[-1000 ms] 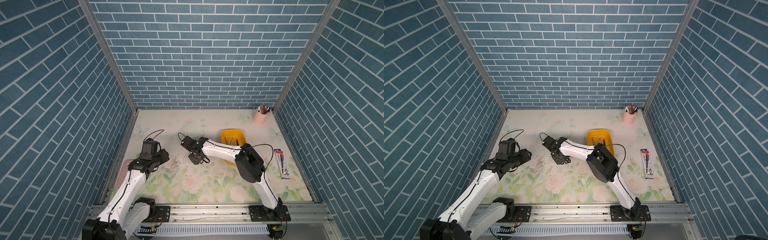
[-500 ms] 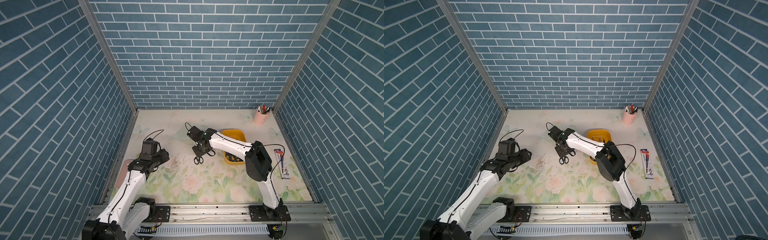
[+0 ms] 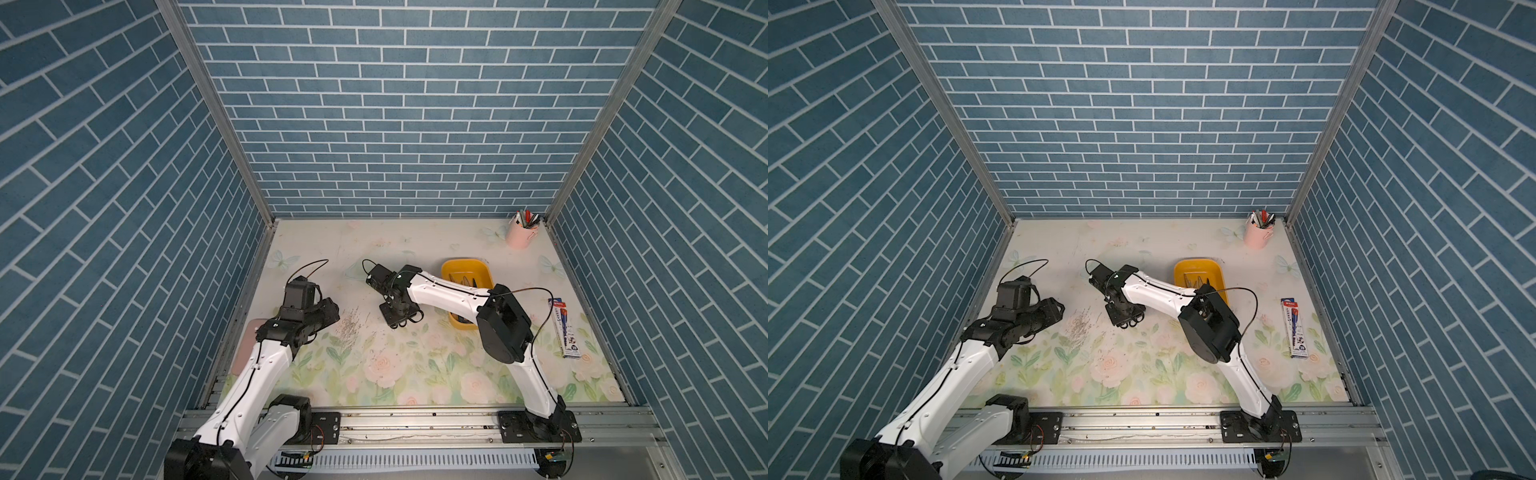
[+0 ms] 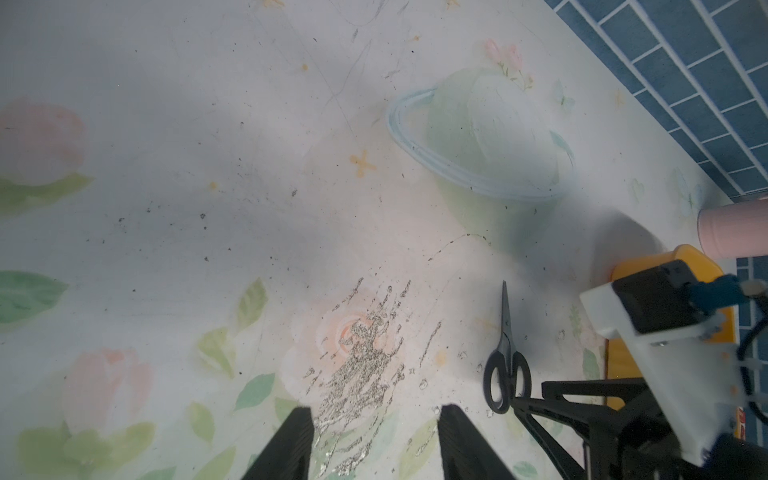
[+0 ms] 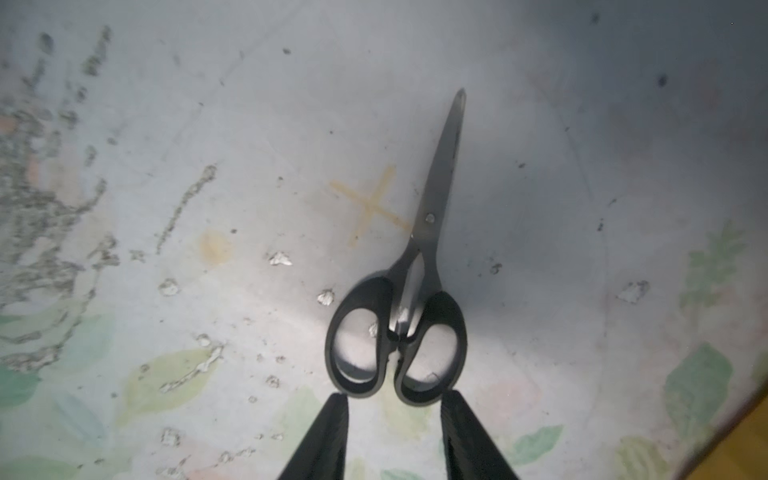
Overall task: Put the scissors into the storage box
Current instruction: Pick up the scissors from the center of the board.
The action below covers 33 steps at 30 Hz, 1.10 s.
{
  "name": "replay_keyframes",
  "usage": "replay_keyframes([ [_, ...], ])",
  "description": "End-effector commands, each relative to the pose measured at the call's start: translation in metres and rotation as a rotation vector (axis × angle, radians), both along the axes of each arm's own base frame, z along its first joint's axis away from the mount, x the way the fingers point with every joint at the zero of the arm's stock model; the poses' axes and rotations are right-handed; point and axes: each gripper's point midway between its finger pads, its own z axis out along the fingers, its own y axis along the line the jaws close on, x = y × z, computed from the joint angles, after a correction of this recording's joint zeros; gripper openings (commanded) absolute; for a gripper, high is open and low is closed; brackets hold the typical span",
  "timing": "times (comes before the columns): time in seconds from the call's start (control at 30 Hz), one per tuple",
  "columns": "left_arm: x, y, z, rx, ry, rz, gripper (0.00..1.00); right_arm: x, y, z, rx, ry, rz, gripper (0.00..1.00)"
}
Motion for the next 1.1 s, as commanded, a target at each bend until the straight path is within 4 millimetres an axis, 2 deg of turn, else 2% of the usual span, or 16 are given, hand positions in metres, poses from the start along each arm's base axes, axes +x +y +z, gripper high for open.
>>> replay_keyframes([
  [0.0, -0.001, 0.001, -0.003, 0.006, -0.004, -0.007, 0.56, -0.001, -0.005, -0.011, -0.042, 0.016, -0.046, 0.43],
  [0.27, -0.001, -0.001, -0.002, -0.001, -0.005, -0.021, 0.73, 0.005, 0.000, -0.028, -0.051, 0.017, -0.053, 0.44],
  [0.47, -0.001, -0.001, -0.001, 0.000, -0.012, -0.021, 0.76, 0.008, -0.004, -0.039, -0.073, 0.010, -0.059, 0.40],
  [0.57, 0.000, -0.001, -0.001, 0.000, -0.009, -0.022, 0.76, 0.004, -0.012, -0.056, -0.104, 0.035, -0.063, 0.35],
  [0.63, -0.001, -0.001, -0.002, 0.000, -0.004, -0.022, 0.76, 0.004, -0.016, -0.063, -0.115, 0.031, -0.068, 0.27],
  [0.93, -0.001, -0.001, -0.001, -0.002, -0.008, -0.023, 0.76, 0.003, -0.031, -0.073, -0.151, 0.032, -0.077, 0.13],
  [1.07, 0.000, -0.001, 0.000, -0.001, -0.014, -0.021, 0.76, 0.006, -0.034, -0.068, -0.148, 0.020, -0.081, 0.03],
])
